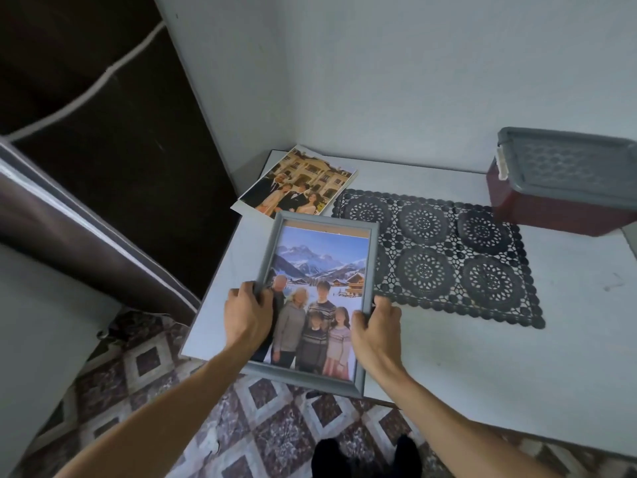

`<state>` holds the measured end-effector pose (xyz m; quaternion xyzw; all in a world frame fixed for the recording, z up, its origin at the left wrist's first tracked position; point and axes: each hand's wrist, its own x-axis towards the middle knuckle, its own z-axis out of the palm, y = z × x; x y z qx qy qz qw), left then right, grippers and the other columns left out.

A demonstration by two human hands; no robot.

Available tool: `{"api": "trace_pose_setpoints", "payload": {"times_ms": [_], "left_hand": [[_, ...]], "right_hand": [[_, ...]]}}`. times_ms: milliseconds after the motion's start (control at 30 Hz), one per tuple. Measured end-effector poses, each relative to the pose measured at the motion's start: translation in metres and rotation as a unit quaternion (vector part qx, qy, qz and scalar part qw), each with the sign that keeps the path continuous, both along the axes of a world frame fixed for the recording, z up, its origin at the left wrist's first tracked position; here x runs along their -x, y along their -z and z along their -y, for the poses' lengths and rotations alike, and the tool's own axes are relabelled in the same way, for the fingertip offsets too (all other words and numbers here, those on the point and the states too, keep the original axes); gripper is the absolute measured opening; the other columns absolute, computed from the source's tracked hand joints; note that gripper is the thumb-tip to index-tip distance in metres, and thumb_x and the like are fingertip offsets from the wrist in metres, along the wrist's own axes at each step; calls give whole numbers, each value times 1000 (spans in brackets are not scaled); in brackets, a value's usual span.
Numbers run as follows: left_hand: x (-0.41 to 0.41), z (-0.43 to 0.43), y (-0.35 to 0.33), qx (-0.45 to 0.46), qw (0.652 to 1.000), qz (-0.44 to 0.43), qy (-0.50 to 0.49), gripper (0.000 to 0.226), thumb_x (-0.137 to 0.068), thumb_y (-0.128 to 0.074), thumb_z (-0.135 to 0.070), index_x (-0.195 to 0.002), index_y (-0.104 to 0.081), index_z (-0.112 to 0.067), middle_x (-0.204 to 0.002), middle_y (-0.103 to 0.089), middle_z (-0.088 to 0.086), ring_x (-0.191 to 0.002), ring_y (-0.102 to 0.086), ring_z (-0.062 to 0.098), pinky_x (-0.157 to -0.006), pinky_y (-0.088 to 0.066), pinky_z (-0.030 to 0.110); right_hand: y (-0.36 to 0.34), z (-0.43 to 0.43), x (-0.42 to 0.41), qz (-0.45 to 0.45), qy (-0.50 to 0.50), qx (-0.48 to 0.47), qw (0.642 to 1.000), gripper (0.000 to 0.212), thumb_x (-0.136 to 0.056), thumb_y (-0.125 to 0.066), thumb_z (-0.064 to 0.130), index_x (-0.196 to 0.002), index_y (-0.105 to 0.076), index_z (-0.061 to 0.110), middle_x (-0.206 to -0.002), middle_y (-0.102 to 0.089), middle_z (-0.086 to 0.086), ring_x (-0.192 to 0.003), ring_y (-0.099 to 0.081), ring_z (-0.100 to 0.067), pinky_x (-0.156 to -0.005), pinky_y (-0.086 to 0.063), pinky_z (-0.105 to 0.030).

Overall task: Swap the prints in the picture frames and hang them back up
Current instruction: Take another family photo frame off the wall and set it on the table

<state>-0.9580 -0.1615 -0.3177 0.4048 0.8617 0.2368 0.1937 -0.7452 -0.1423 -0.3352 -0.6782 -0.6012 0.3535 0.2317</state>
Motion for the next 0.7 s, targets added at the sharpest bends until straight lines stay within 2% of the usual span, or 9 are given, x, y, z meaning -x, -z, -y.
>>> {"api": "trace_pose_setpoints", "payload": {"times_ms": [133, 300, 433, 700], "left_hand": [[29, 2, -1, 6, 1000, -21, -13, 29, -98, -48, -26, -112, -61, -4, -104, -54, 18, -79, -49, 29, -74, -42, 36], [57, -2, 5, 17, 999, -31, -5, 31, -96, -48, -30, -113, -63, -8, -103, -55, 17, -85, -56, 34, -81, -50, 41], [63, -7, 8, 21, 999, -22, 7, 30, -96, -48, -28, -110, -63, -7, -102, -55, 17, -85, -56, 35, -80, -50, 42], [66, -11, 20, 25, 999, -5, 22, 31, -97, -50, -29, -109, -64, -5, -102, -57, 18, -84, -55, 33, -78, -51, 42]], "right_hand": [[0, -4, 29, -14, -24, 5, 1000, 21, -96, -51, 27, -113, -42, 17, -106, -40, -4, -95, -53, -24, -76, -56, -43], [3, -5, 53, -17, -28, 43, 999, 20, -95, -52, 28, -110, -41, 18, -105, -41, -5, -88, -57, -24, -71, -58, -43], [7, -9, 58, -12, -27, 58, 998, 21, -94, -53, 25, -109, -42, 16, -104, -42, -6, -84, -61, -25, -67, -59, -42], [12, -18, 60, 16, -32, 62, 997, 26, -94, -55, 22, -115, -44, 10, -109, -43, -9, -84, -61, -23, -66, -56, -34]]}}
